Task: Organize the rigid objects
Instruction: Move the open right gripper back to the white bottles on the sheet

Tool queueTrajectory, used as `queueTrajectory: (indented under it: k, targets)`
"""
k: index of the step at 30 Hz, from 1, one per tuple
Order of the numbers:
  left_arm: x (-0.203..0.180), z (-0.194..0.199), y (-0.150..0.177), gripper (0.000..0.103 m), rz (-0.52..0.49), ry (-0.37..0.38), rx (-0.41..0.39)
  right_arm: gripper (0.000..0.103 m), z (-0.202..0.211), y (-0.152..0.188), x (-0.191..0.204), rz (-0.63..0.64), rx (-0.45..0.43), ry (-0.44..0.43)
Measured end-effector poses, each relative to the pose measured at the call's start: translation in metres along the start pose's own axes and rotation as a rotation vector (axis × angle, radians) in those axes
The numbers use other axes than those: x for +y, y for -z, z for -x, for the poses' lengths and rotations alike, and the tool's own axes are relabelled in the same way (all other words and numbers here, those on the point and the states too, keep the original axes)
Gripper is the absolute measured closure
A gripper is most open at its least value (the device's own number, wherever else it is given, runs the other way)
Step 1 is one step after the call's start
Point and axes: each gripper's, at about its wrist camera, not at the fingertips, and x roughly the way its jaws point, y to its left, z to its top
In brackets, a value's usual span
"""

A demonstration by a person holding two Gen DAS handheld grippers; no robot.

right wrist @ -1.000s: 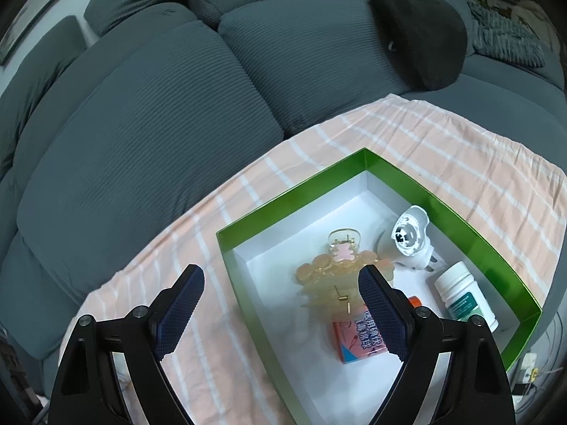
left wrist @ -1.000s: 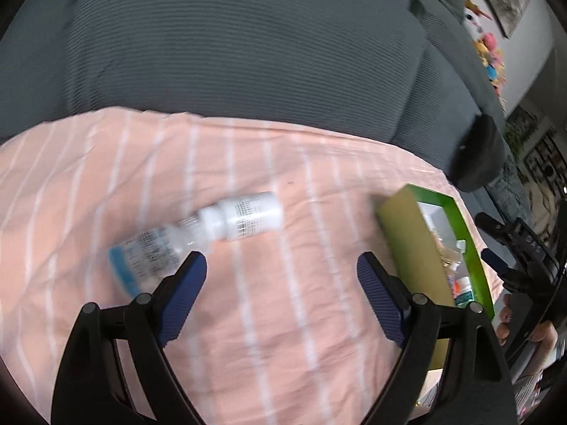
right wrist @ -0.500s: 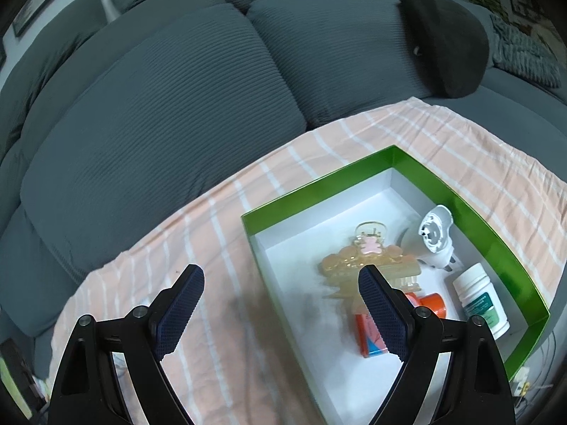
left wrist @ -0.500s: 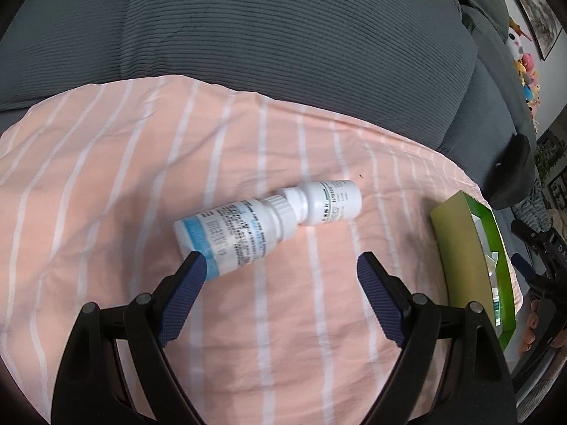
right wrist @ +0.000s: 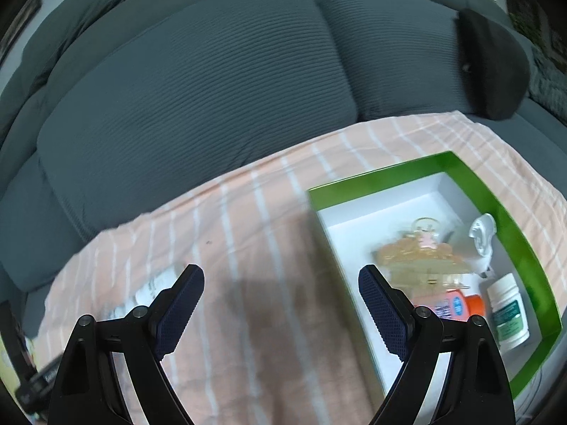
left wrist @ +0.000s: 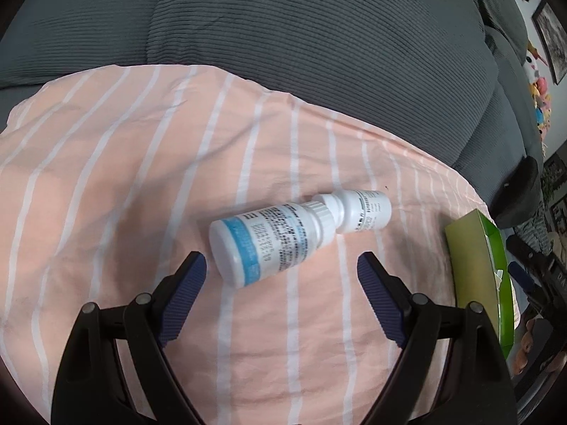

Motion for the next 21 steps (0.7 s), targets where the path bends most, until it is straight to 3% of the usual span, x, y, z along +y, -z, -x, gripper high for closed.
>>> queueTrajectory:
  k: [5, 7, 13, 21]
  targets:
    - [0.002, 0.007, -0.003, 0.012, -0.006, -0.004, -0.022, 0.013, -0.008, 0.005, 0.022, 0.057, 0.028, -0.011]
    - [0.002, 0.01, -0.004, 0.001, 0.001, -0.001, -0.032, 0.013, -0.01, 0.008, 0.03, 0.075, 0.04, -0.033]
    - [0.005, 0.017, -0.005, 0.001, -0.015, -0.02, -0.064, 0.013, -0.016, 0.018, 0.052, 0.112, 0.081, -0.119]
    - [0.015, 0.03, -0.006, 0.001, -0.019, -0.086, -0.119, 0.013, -0.027, 0.031, 0.069, 0.088, 0.158, -0.171]
